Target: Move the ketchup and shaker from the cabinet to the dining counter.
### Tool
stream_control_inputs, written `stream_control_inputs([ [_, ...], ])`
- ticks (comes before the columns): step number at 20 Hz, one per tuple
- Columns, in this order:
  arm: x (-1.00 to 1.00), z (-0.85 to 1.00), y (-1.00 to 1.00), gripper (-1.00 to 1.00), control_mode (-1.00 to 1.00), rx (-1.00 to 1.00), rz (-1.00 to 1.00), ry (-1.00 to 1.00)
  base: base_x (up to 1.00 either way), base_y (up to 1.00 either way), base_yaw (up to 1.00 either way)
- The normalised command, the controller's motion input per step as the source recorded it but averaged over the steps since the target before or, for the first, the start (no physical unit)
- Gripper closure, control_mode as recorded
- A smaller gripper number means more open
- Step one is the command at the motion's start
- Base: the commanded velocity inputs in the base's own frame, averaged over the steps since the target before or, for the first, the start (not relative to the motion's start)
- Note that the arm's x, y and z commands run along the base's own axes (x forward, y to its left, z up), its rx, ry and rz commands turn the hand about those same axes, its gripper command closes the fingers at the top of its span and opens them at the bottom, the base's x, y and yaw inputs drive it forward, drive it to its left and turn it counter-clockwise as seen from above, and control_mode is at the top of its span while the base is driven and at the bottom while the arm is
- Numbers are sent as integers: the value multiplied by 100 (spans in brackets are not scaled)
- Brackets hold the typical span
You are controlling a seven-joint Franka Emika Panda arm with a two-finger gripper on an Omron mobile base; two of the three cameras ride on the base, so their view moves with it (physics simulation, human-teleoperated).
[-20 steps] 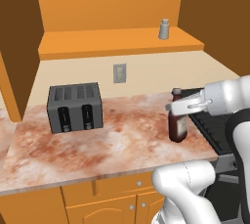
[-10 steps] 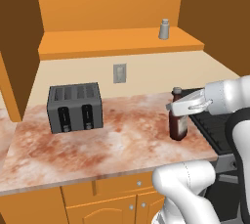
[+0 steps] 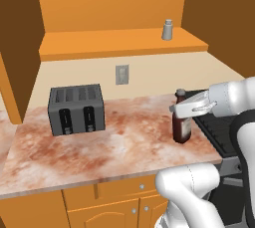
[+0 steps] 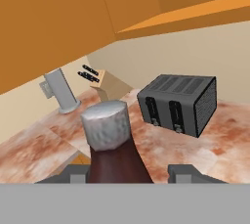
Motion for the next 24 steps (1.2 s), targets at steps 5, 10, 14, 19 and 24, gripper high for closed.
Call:
stream_control_inputs([
  [5,0,0,0,100,-100,0,0,0,0,0,0],
  [10,0,0,0,100,100,0,0,0,0,0,0],
  [14,0,0,0,100,100,0,0,0,0,0,0],
  [19,0,0,0,100,100,0,0,0,-37,3,-3],
  [24,0,0,0,100,100,0,0,0,-80,2,-8],
])
